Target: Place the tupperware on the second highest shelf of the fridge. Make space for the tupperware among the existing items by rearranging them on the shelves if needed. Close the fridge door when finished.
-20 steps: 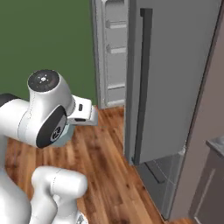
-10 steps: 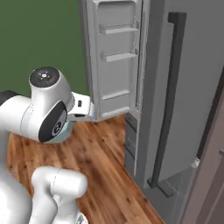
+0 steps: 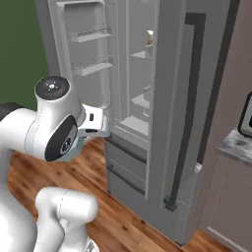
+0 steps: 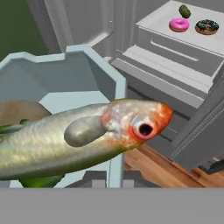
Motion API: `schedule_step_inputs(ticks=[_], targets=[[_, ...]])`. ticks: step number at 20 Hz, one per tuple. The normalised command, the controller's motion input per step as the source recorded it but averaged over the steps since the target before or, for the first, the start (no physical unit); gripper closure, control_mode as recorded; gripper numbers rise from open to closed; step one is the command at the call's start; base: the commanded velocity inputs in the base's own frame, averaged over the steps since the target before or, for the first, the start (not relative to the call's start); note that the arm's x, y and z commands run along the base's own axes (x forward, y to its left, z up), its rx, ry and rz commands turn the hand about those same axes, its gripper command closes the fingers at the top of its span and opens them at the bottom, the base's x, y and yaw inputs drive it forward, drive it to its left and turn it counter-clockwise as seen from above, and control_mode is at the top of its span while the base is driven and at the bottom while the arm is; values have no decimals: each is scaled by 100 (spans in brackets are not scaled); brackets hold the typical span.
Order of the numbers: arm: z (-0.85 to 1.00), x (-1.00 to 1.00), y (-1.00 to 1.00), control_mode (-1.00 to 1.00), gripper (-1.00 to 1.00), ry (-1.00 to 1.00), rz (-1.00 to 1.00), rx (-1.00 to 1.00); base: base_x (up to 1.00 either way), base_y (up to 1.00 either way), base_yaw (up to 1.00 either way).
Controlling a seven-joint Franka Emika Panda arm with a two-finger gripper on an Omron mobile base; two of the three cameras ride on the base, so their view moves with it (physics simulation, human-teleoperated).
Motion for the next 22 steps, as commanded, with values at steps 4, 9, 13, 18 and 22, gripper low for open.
schedule_step_inputs(ticks=[4, 9, 13, 18, 22], targets=[[0, 0, 0, 100, 100, 0, 0, 0, 44, 74, -44], [0, 0, 0, 100, 100, 0, 0, 0, 29, 20, -43], [0, 0, 0, 100, 100, 0, 0, 0, 27, 9, -41], [0, 0, 0, 100, 100, 0, 0, 0, 48, 11, -26], [0, 0, 0, 100, 100, 0, 0, 0, 63, 2, -20]])
